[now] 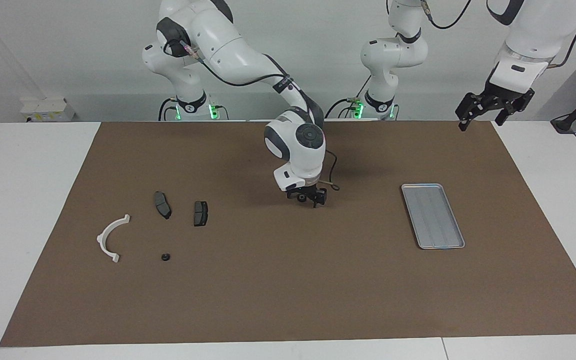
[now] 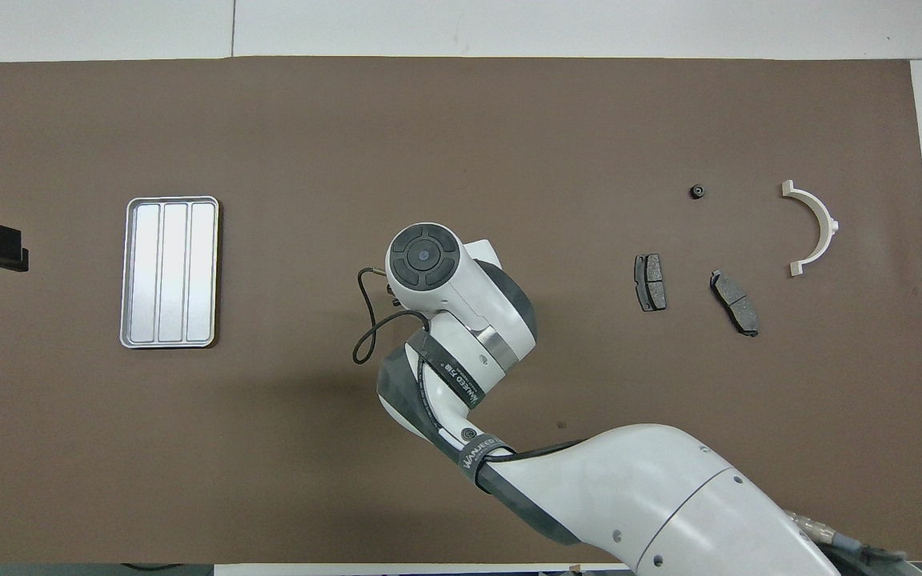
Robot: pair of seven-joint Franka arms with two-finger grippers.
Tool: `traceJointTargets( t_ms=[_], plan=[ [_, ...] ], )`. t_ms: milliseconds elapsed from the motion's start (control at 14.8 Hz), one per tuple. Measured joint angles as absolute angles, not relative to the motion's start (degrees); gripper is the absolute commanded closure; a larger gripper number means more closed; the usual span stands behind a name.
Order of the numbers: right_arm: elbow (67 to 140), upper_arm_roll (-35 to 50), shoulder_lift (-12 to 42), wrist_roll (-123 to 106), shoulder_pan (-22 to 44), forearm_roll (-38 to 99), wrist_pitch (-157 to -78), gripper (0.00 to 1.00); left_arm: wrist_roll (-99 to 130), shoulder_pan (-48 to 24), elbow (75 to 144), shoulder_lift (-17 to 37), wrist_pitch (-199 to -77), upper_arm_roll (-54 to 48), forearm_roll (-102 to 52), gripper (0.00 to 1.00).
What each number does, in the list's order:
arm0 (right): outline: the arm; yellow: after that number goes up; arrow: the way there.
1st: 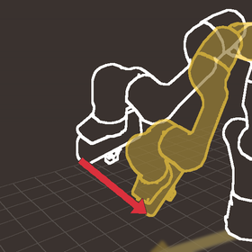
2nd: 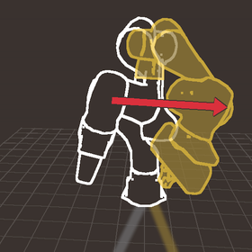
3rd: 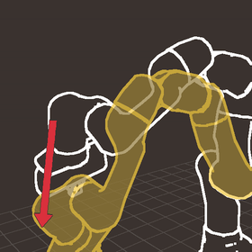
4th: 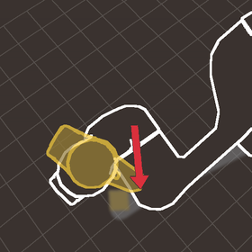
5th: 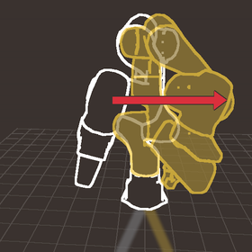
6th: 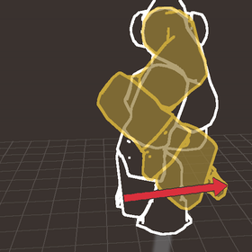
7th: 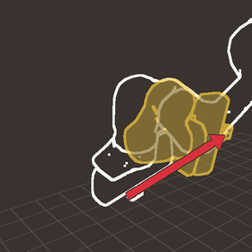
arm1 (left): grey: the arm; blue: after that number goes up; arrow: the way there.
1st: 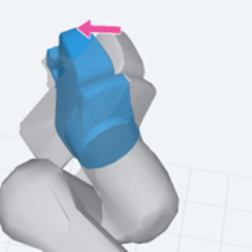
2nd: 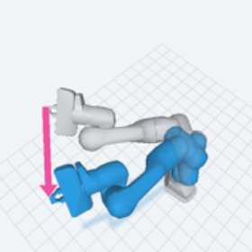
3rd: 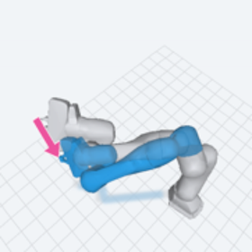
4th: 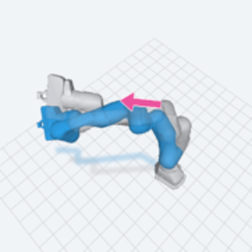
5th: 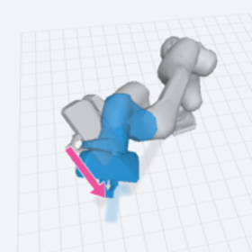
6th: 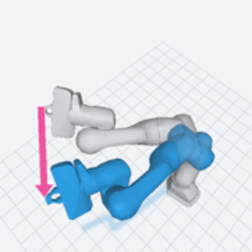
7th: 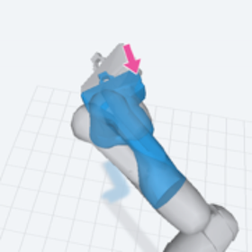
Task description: Place bearing gear from tray to pile
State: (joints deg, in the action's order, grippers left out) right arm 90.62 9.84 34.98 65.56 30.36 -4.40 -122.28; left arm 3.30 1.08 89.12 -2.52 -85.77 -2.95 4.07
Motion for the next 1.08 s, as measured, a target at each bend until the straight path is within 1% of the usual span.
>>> traceJointTargets(
  t_ms=[67,202,337,741,876,943,1078],
  plan=[
    [90.62,9.84,34.97,65.56,30.36,-4.41,-122.08,0.25,3.01,1.24,88.62,-2.25,-85.35,-2.91,3.65,0.00],
    [90.62,9.84,34.97,65.56,30.36,-4.41,-121.86,0.63,2.81,1.24,88.30,-1.97,-84.79,-3.00,3.16,0.00],
    [90.52,9.87,34.90,65.56,30.37,-4.41,-121.85,0.99,2.68,1.22,88.22,-1.83,-84.27,-3.37,3.06,0.00],
    [90.39,9.93,34.47,65.56,30.38,-4.41,-121.81,1.00,2.57,1.20,88.10,-0.16,-82.05,-4.06,3.01,0.00],
    [90.23,9.86,34.46,65.56,30.35,-4.42,-121.22,1.00,2.56,1.20,87.05,0.84,-81.01,-4.15,3.00,0.00],
    [89.53,9.66,34.44,65.54,30.17,-4.52,-119.30,1.00,2.54,1.20,86.29,1.16,-80.76,-4.16,3.00,0.00],
    [85.41,9.18,34.27,62.04,28.17,-4.89,-112.66,1.00,2.42,1.19,85.54,1.31,-81.07,-4.17,2.96,0.00]
  ],
)
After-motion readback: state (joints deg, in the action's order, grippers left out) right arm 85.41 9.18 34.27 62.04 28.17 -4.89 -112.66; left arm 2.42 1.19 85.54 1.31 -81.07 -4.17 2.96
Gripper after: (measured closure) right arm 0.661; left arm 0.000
